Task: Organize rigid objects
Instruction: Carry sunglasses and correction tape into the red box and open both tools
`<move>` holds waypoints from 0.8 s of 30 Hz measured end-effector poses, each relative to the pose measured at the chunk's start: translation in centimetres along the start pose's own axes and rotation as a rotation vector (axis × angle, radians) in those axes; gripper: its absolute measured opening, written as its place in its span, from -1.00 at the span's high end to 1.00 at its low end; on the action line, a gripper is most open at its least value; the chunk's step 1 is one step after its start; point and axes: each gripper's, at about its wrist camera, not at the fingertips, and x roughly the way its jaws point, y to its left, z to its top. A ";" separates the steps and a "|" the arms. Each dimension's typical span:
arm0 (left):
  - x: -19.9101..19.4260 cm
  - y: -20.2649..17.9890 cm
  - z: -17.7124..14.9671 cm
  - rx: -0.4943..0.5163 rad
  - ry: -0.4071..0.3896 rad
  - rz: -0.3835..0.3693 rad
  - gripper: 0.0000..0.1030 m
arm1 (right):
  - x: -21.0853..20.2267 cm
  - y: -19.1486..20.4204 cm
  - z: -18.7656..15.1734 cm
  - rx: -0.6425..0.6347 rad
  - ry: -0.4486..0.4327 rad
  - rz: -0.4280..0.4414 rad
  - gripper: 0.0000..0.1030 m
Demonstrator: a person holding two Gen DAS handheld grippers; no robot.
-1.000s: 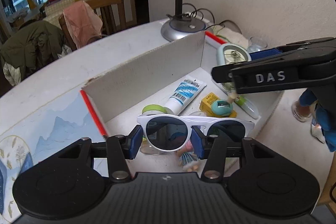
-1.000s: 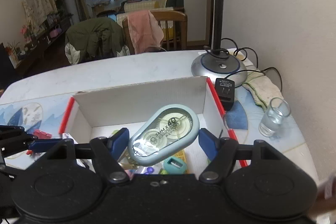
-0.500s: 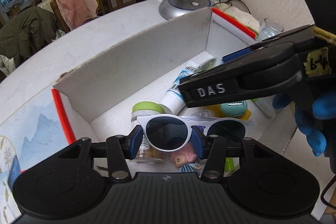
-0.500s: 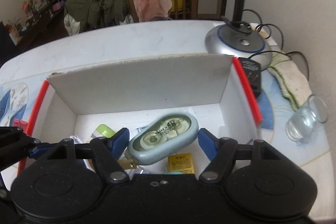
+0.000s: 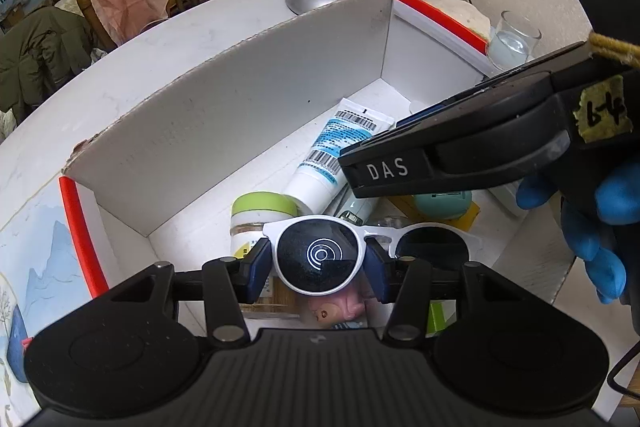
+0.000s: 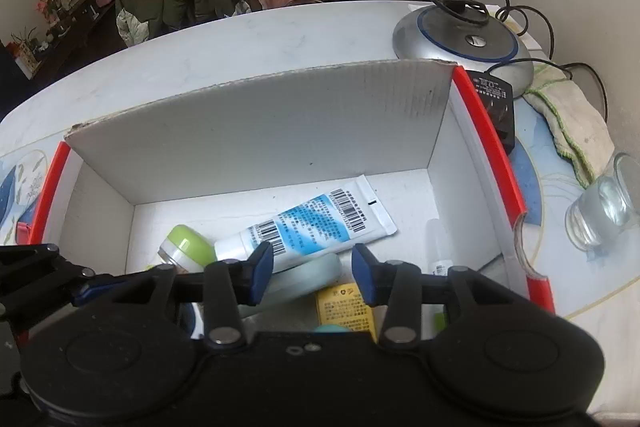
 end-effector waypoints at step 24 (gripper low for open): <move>-5.2 0.4 -2.4 -0.087 -0.081 -0.038 -0.41 | -6.6 1.0 -2.3 0.040 -0.108 0.002 -0.24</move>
